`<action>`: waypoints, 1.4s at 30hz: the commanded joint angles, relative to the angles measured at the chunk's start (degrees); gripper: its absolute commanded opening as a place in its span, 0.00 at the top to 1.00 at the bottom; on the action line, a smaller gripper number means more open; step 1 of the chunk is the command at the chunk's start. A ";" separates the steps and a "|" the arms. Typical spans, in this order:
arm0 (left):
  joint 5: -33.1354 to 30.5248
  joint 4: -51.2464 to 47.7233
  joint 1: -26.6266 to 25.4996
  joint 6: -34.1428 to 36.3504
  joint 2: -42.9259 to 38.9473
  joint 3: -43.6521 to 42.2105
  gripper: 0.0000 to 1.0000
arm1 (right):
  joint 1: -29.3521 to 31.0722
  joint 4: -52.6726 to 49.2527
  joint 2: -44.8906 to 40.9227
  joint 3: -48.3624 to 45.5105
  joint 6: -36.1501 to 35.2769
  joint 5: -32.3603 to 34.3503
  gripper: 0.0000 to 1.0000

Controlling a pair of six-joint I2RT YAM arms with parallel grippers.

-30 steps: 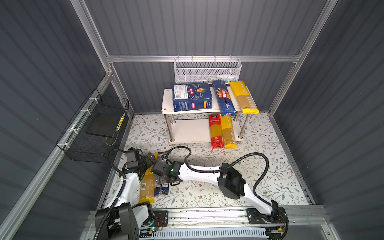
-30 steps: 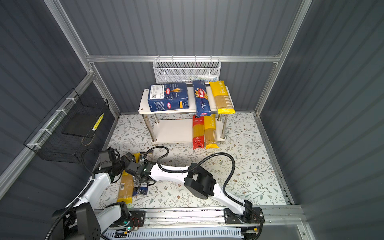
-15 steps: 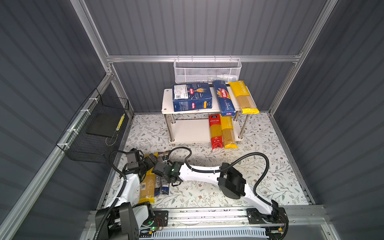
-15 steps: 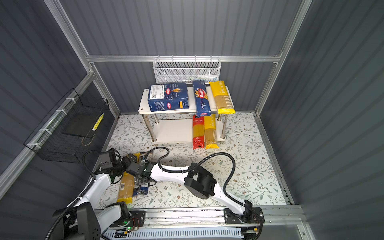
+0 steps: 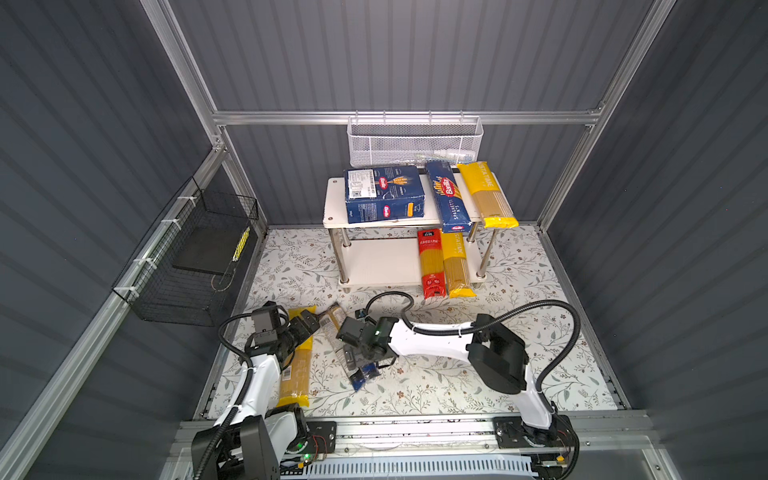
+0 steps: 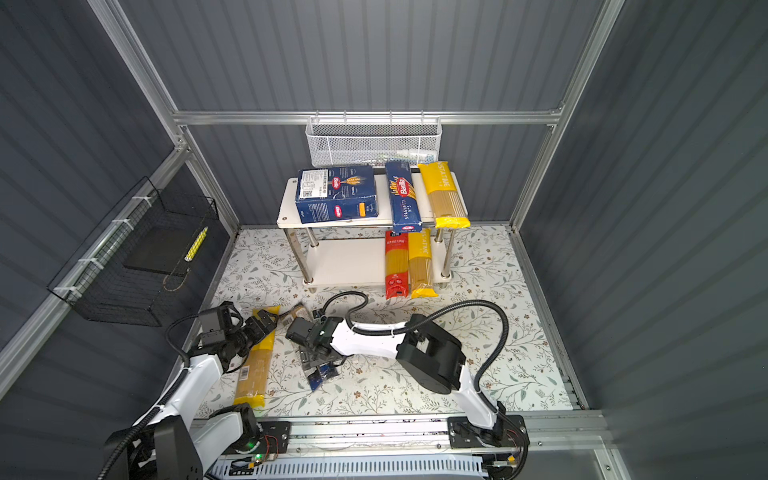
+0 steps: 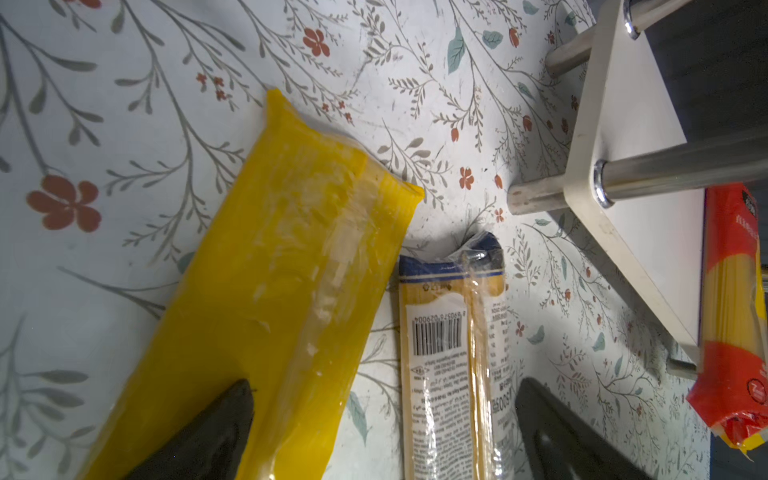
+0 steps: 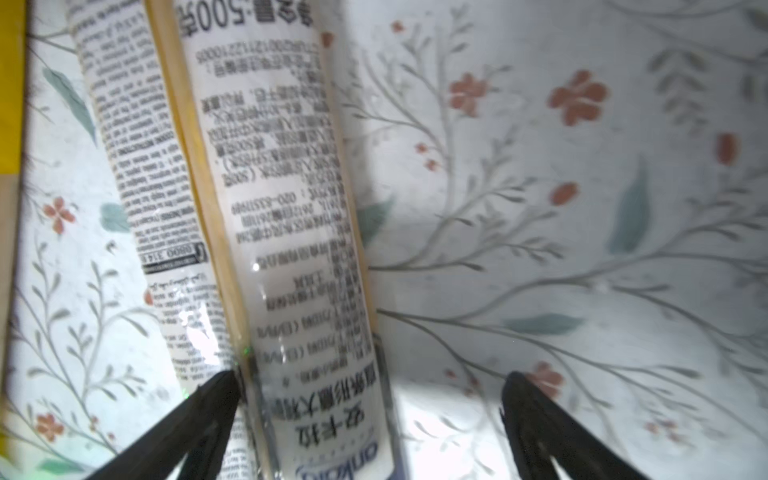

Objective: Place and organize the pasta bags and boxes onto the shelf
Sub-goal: 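Descend and close the right gripper on the white-labelled spaghetti bag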

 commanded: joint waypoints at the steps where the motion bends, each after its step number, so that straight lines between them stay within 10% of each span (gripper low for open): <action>1: 3.89 0.37 0.08 -0.92 -0.80 -0.96 0.00 | -0.02 3.53 -5.44 -6.05 -5.31 -0.48 0.01; 11: 5.47 -0.88 -0.06 0.78 -1.88 0.27 0.00 | 0.59 11.20 -9.42 -9.33 -23.33 -5.98 0.01; 42: 0.95 11.47 -0.02 7.16 -7.04 -4.42 0.00 | 2.95 1.56 4.23 5.10 -19.85 1.54 0.01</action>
